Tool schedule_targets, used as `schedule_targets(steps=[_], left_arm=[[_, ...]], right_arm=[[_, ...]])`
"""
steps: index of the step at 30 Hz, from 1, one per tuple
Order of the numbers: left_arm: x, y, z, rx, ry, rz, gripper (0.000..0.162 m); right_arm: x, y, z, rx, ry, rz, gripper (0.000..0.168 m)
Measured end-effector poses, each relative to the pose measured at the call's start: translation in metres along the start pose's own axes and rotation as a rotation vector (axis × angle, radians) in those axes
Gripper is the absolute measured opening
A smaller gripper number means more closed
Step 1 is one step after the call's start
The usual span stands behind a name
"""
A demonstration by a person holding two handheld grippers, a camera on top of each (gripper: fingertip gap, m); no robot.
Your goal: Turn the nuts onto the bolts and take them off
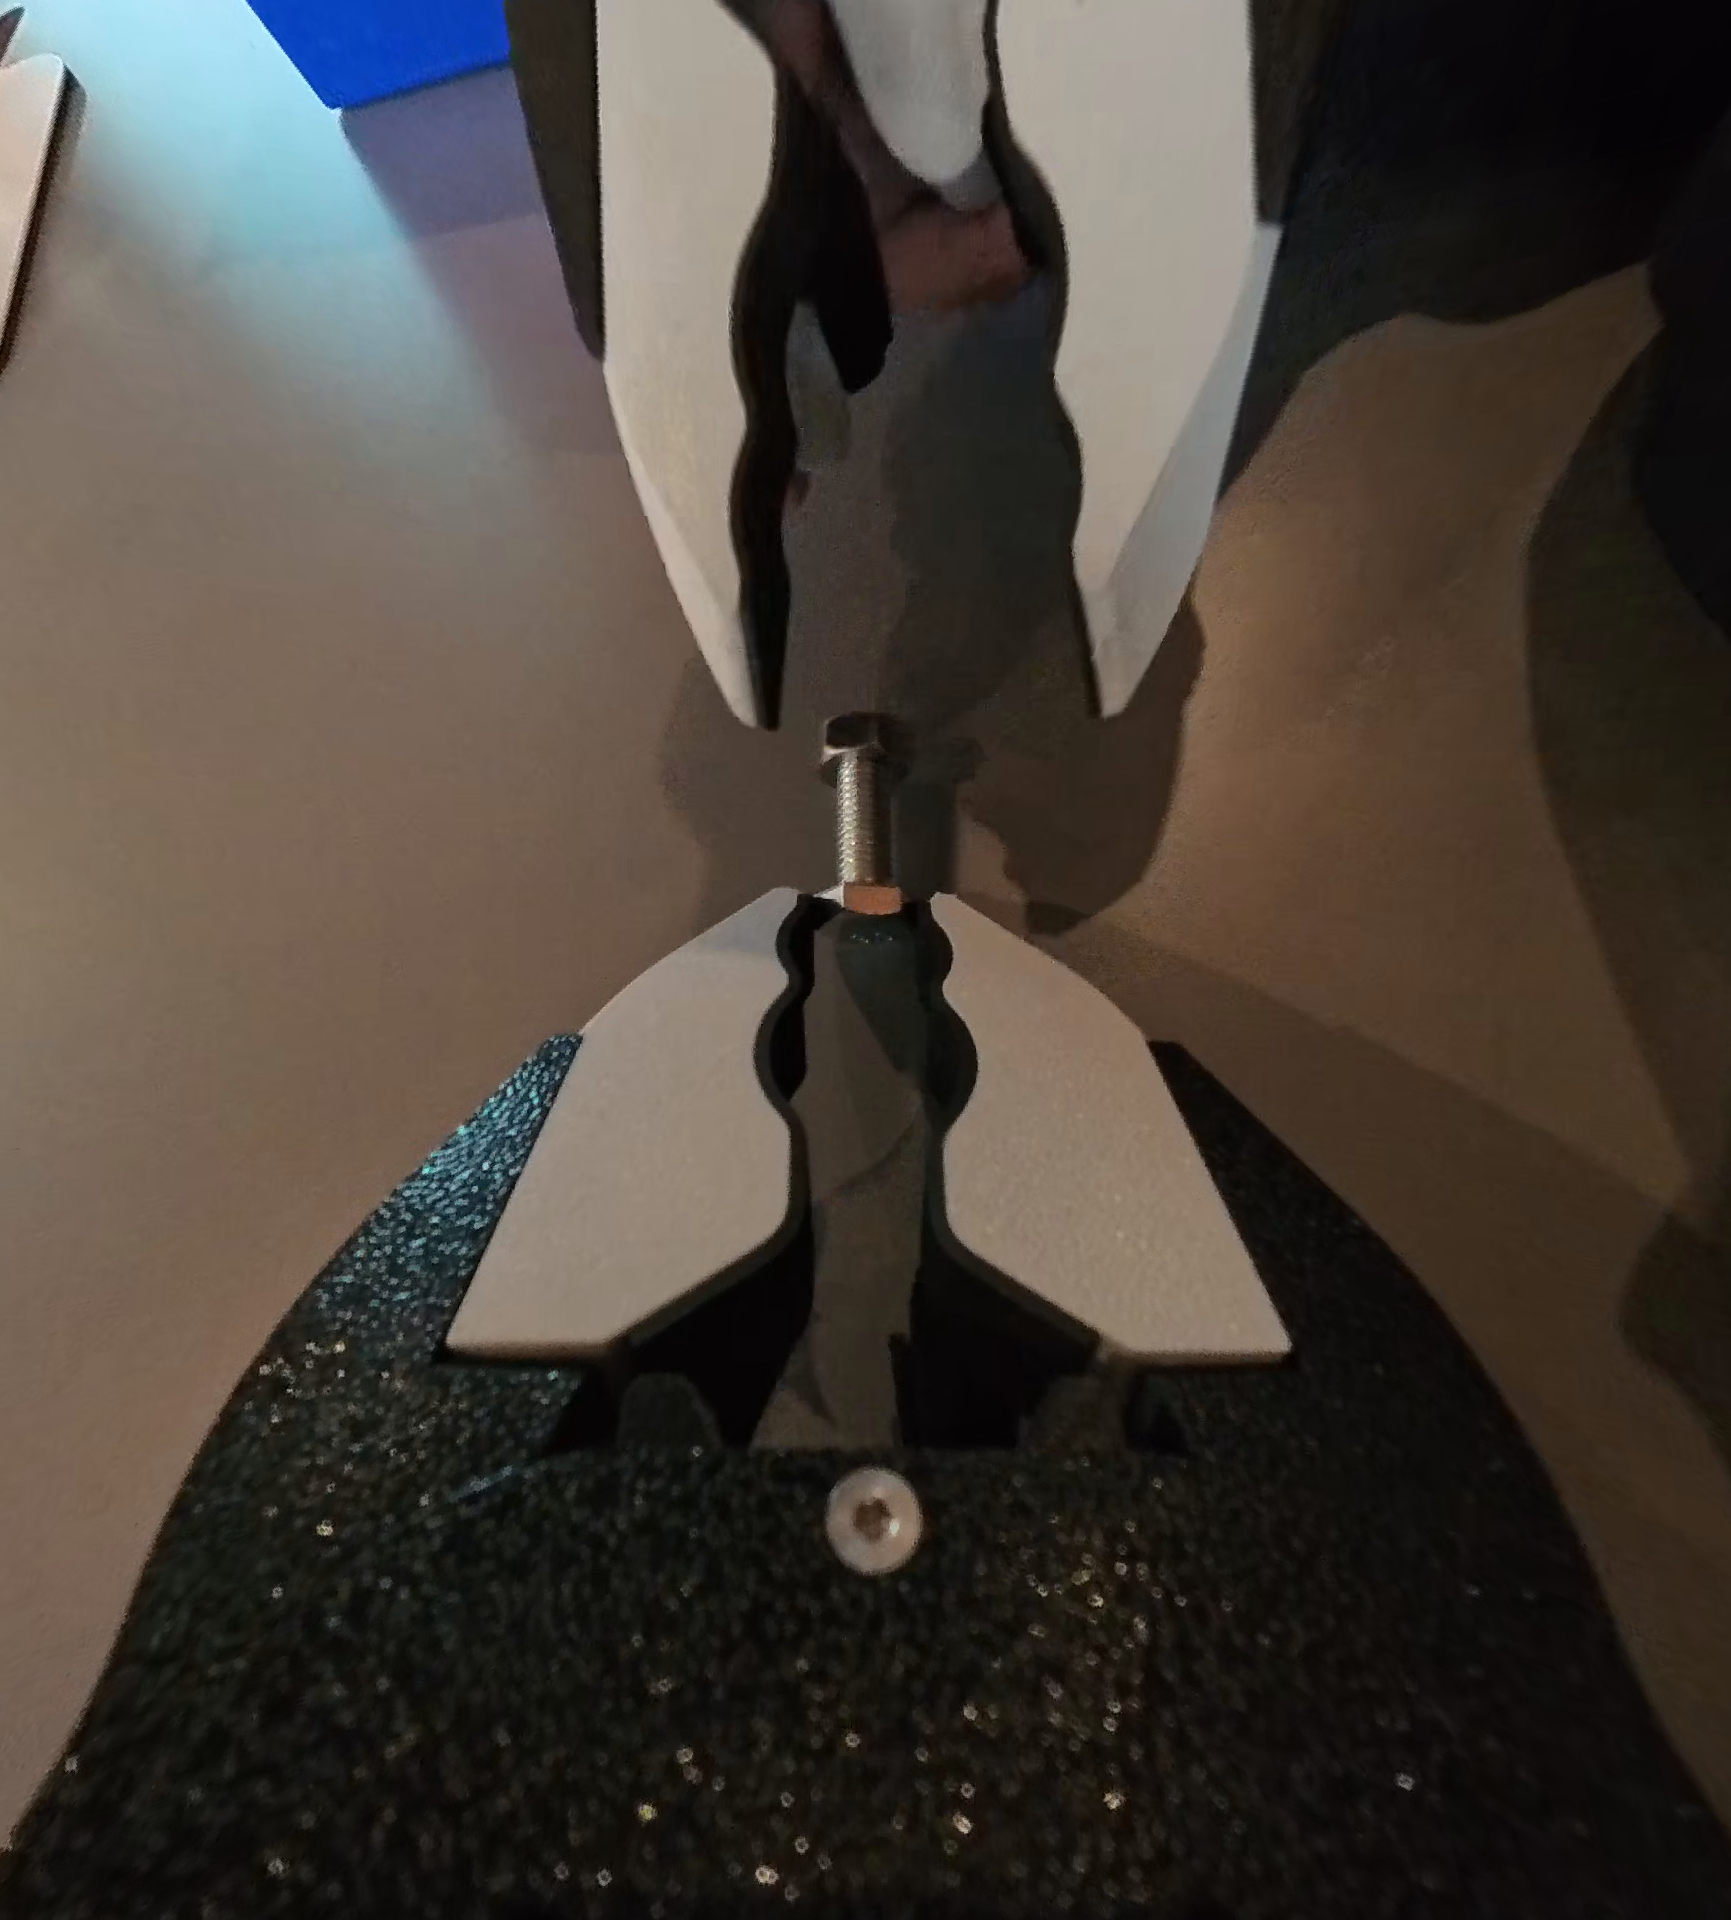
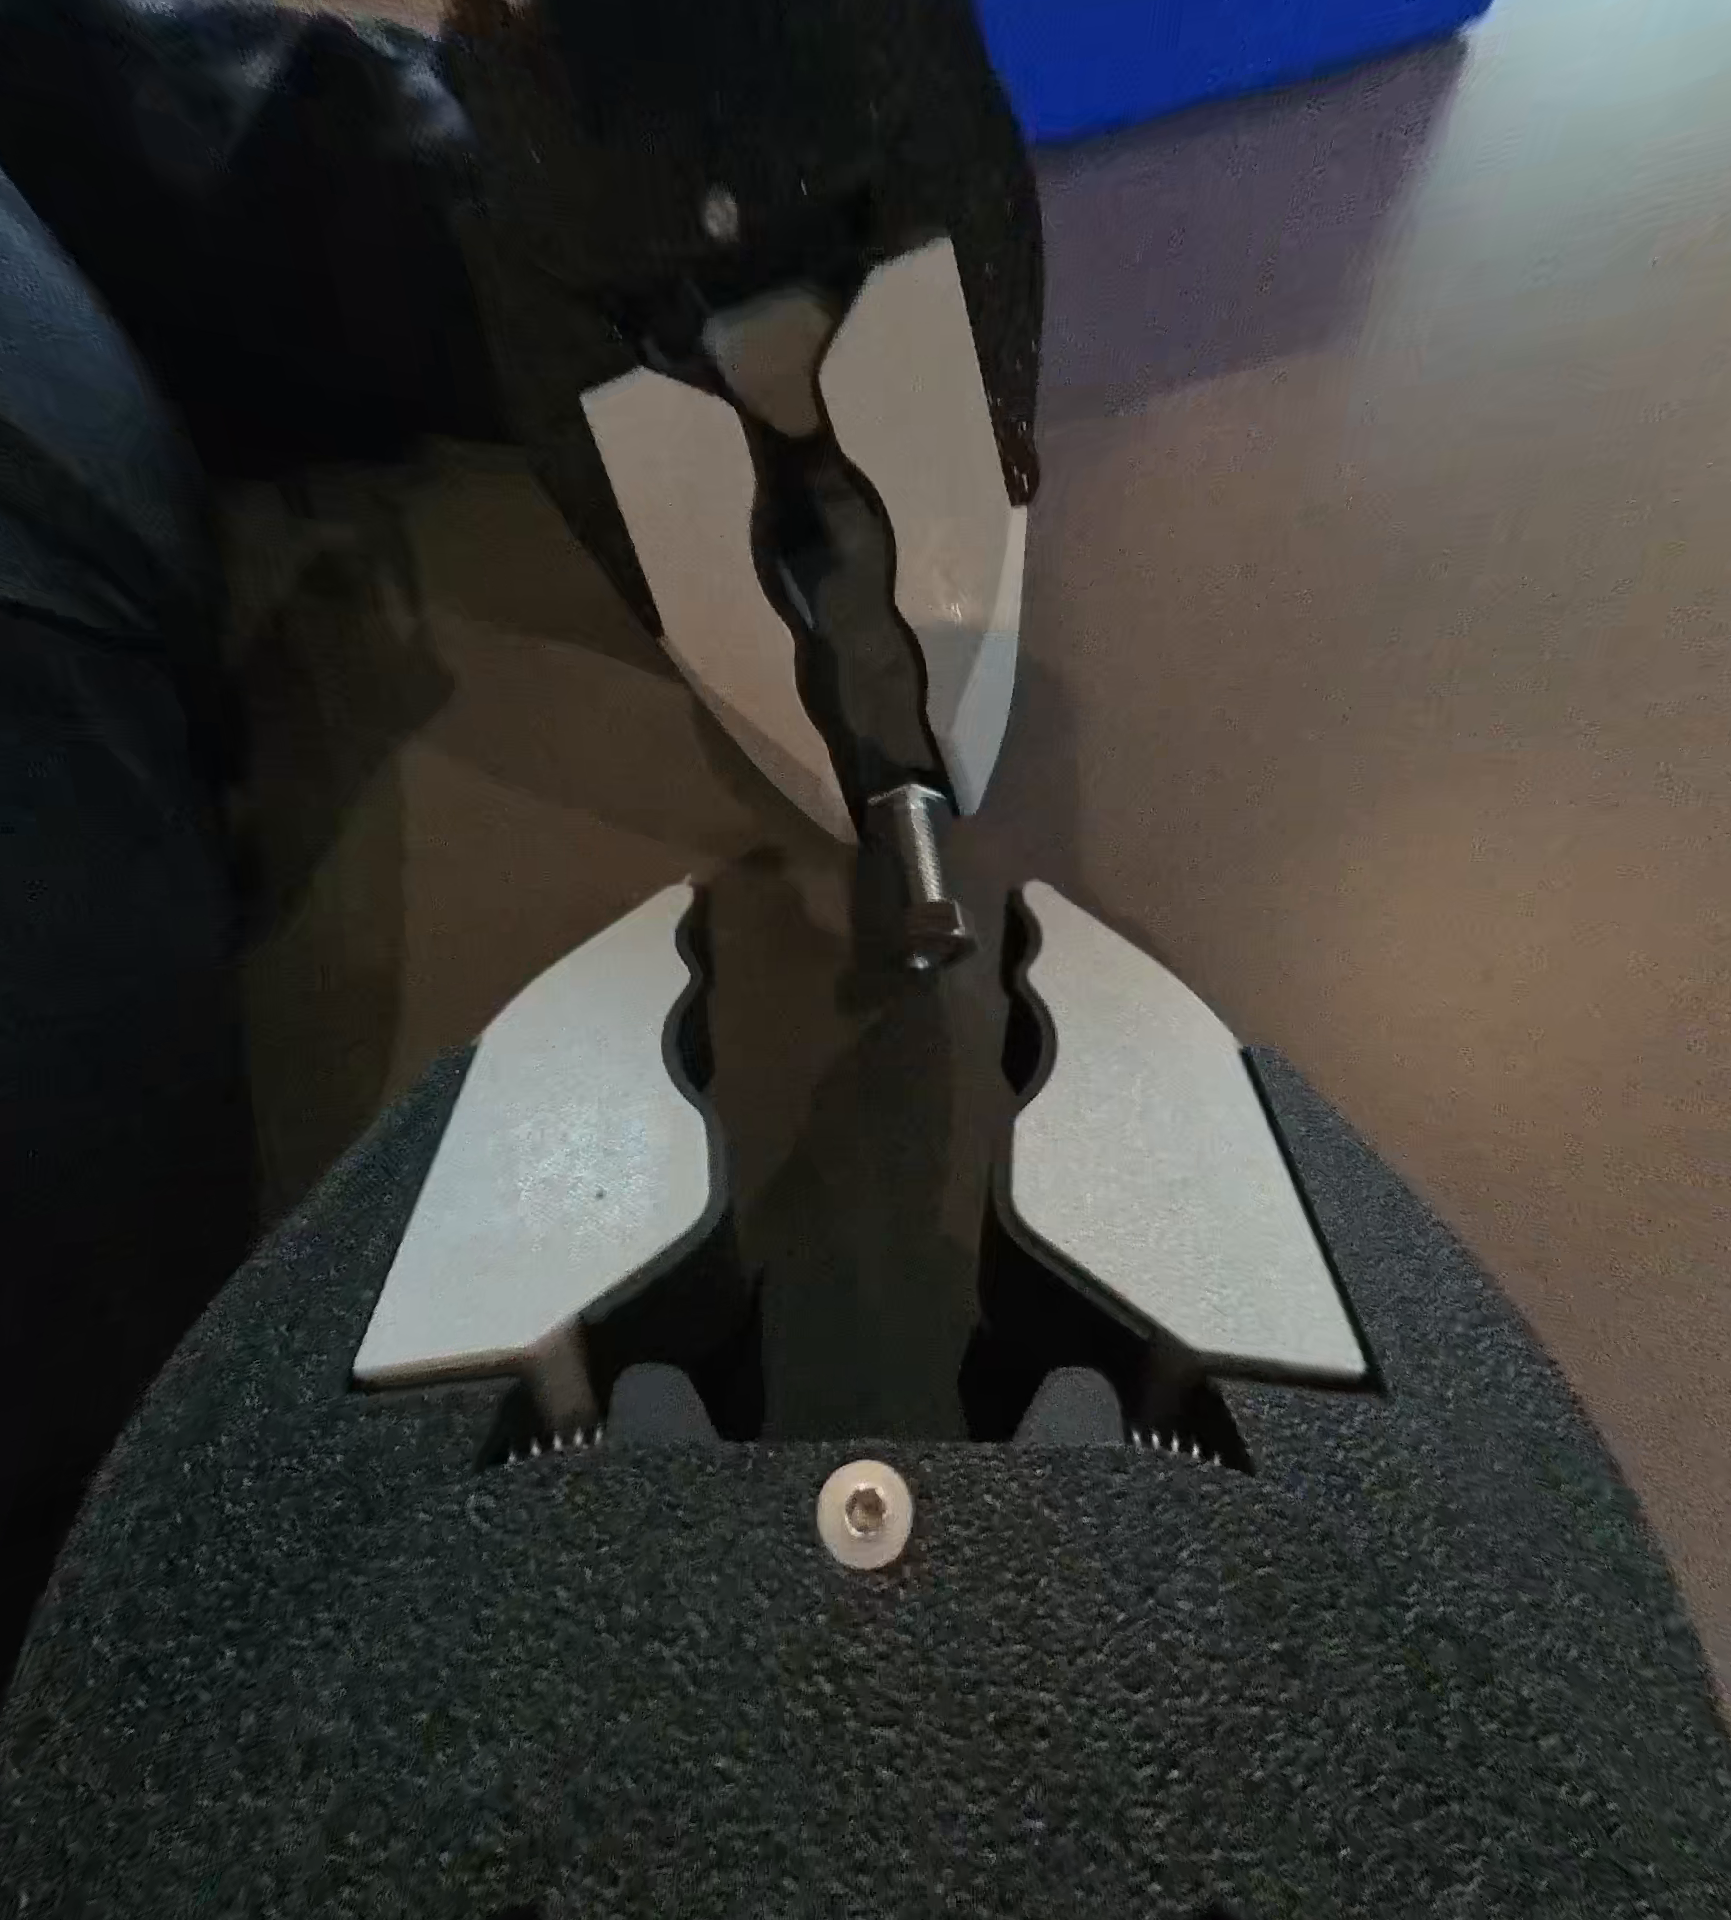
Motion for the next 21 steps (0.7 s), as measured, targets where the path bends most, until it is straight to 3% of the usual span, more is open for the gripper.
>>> schedule_targets(steps=[4,6,8,11,14,16,18,19,21], left_arm=[[0.000,0.000,0.000,-0.001,0.005,0.000,0.018],[0.000,0.000,0.000,0.001,0.000,-0.001,0.018],[0.000,0.000,0.000,0.002,0.003,-0.001,0.018],[0.000,0.000,0.000,0.001,0.003,0.000,0.018],[0.000,0.000,0.000,0.001,0.003,0.000,0.018],[0.000,0.000,0.000,0.001,0.005,-0.001,0.018],[-0.001,0.000,0.000,0.004,0.003,-0.002,0.018],[-0.001,0.000,0.000,0.003,0.003,-0.002,0.018],[0.000,0.000,0.000,0.002,0.004,-0.001,0.018]], right_arm=[[-0.003,0.005,-0.005,0.021,-0.025,-0.036,0.048],[0.003,-0.001,-0.015,0.036,-0.099,0.007,0.030],[0.006,-0.008,-0.017,0.020,-0.116,0.051,0.030],[0.002,-0.001,-0.004,0.028,-0.020,0.009,0.046],[-0.002,0.003,-0.004,0.040,-0.010,-0.026,0.052],[-0.001,0.002,-0.010,0.046,-0.047,-0.023,0.043],[0.006,-0.005,-0.022,0.048,-0.140,0.028,0.021],[0.008,-0.006,-0.020,0.061,-0.123,0.037,0.019],[0.007,-0.002,-0.008,0.090,-0.023,0.015,0.032]])
Point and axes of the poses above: each gripper's, where its closed fingertips meet, x back along the fingers, y out of its underside, z = x × y across the jaws, the point moved 1 cm from there along x, back along the fingers, and after that the axes turned 1 degree about -y, right-handed, at the moved point
